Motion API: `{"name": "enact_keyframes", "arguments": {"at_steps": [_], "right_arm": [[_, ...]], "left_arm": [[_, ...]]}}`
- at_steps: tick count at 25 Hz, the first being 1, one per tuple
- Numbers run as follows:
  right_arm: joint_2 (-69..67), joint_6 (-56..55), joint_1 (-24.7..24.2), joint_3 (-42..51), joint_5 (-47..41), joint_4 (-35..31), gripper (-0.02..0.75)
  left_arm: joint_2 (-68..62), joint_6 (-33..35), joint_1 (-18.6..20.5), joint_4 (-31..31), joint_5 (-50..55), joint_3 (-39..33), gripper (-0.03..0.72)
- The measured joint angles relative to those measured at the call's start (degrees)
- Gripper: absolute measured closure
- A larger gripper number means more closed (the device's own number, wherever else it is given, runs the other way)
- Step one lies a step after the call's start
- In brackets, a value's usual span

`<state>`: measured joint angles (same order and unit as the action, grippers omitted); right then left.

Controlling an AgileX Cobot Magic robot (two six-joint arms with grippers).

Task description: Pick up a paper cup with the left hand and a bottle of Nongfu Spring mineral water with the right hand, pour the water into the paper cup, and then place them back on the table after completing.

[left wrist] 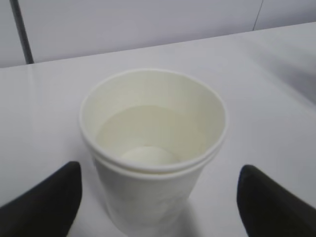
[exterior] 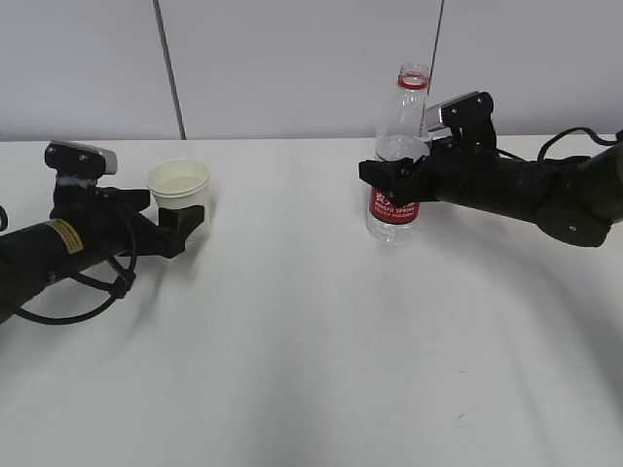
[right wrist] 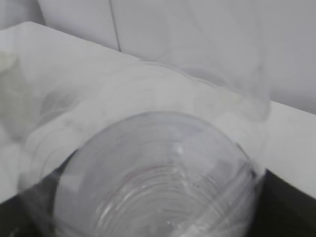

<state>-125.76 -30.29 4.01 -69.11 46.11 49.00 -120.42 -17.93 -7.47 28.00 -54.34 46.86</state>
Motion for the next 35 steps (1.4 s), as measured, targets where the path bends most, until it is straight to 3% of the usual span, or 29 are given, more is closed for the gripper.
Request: {"name": "enact_keyframes", "arguments": {"at_steps": [17,35], "right_arm": [[0.00,0.00,0.00,0.00,0.00,0.31,0.150],[1.06,-7.59,-0.05,-0.04,-6.36,10.04,0.099]], "left_arm": [[9.34,0.00,0.00,-0.27,6.87,-4.97,0.104],[11.98,0.00,0.00,-0.27,9.45,-4.97,0.104]]}}
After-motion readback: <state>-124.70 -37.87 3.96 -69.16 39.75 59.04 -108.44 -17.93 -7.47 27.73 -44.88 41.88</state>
